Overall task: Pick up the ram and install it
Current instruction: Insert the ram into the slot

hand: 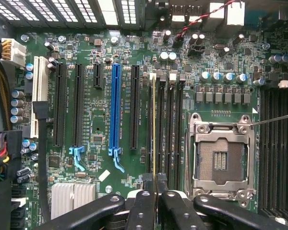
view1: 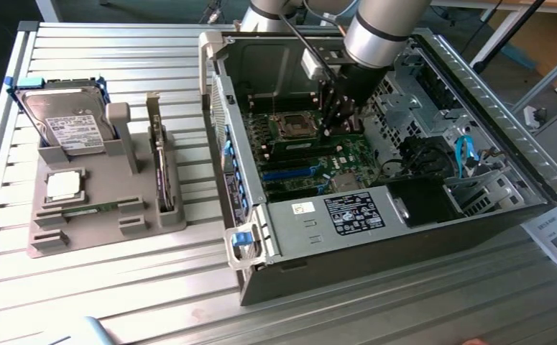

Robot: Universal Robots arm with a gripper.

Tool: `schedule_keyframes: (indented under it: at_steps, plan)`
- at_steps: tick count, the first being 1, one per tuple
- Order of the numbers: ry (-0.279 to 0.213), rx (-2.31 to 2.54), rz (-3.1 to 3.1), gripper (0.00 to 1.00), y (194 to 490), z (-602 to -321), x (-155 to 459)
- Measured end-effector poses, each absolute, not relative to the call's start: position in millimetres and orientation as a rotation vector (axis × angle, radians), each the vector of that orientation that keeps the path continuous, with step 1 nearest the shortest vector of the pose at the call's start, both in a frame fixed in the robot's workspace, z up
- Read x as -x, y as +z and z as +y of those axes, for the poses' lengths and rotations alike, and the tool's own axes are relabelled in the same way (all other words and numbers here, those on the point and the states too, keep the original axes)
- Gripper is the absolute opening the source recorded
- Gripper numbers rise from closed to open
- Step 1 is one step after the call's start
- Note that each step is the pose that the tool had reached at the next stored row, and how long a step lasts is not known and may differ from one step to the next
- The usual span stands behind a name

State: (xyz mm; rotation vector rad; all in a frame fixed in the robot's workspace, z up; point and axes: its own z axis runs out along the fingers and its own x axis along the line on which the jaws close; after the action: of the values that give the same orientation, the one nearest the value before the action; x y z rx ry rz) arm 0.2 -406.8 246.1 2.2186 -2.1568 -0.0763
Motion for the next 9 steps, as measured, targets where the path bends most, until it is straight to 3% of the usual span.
schedule_keyframes:
  at_steps: [9]
  plan:
    - [-0.077,-2.219,-2.157,0.12,242.8,-406.9,0.4]
